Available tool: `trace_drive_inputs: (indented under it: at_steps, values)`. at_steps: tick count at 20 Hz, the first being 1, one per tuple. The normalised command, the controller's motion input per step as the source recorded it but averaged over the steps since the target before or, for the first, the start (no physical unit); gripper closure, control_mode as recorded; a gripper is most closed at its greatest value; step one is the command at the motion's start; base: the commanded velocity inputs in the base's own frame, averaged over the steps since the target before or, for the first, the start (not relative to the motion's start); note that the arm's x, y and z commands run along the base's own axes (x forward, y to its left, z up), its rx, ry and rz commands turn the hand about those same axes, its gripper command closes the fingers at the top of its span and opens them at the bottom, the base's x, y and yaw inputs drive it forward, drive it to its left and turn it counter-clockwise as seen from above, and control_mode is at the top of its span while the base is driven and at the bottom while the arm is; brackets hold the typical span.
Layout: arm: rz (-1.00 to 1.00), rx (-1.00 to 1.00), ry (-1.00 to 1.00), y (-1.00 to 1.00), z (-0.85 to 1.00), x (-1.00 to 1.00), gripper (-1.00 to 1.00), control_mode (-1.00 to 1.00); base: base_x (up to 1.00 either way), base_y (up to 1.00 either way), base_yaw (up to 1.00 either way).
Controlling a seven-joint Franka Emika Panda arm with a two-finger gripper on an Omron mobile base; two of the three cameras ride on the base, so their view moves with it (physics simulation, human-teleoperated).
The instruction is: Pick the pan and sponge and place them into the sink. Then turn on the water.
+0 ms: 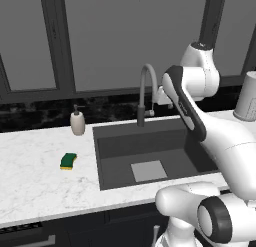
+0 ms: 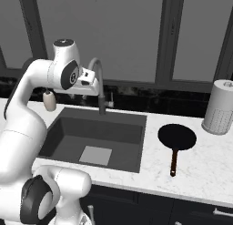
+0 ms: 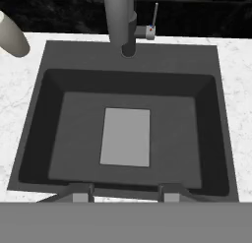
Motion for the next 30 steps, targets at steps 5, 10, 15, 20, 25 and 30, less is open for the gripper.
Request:
trace_drive_inputs:
  at_steps: [5, 10, 15, 20, 25, 30]
  values:
    - [0.0, 0.0, 0.0, -0.21, 0.0, -0.14, -1.0, -1.0, 0.0, 0.0, 0.0]
    - [0.0, 0.0, 0.0, -0.52, -0.03, -0.34, -1.0, -1.0, 0.0, 0.0, 0.0]
    - [-0.01, 0.0, 0.0, -0.59, -0.09, -0.35, -1.0, -1.0, 0.0, 0.0, 0.0]
    - [-0.01, 0.0, 0.0, -0.55, -0.11, -0.27, -1.0, -1.0, 0.0, 0.0, 0.0]
    - [-0.01, 0.0, 0.0, -0.54, -0.14, -0.19, -1.0, -1.0, 0.0, 0.0, 0.0]
    - [0.0, 0.0, 0.0, -0.63, -0.27, -0.22, -1.0, -1.0, 0.0, 0.0, 0.0]
